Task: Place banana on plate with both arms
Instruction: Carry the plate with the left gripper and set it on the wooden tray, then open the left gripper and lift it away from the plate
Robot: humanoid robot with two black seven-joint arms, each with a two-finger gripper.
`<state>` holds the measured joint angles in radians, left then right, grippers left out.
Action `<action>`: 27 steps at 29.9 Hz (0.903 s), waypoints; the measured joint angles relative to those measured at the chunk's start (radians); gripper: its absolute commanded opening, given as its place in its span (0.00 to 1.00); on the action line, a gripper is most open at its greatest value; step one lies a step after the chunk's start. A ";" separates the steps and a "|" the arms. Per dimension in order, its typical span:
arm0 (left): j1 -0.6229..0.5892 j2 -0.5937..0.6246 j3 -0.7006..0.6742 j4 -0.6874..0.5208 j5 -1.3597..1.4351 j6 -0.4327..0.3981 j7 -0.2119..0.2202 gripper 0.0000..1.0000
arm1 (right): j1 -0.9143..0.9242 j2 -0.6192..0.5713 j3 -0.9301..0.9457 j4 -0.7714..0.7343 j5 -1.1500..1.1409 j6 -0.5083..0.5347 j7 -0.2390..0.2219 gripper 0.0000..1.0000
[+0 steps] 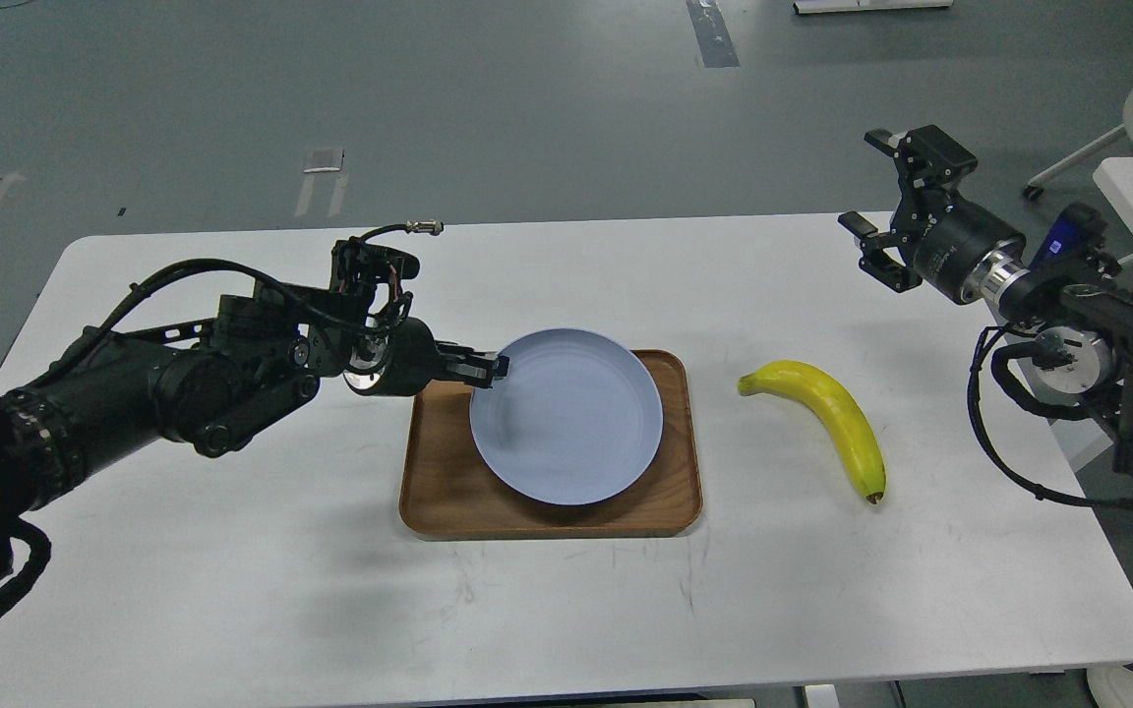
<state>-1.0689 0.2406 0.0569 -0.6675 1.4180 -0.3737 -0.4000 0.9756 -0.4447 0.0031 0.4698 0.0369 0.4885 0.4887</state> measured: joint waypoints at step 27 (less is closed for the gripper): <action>-0.024 0.238 -0.122 -0.041 -0.948 -0.014 -0.089 0.98 | -0.004 0.000 0.000 0.000 0.000 0.000 0.000 1.00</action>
<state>-1.0929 0.4784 -0.0655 -0.7086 0.4698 -0.3881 -0.4885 0.9712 -0.4443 0.0031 0.4694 0.0368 0.4888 0.4887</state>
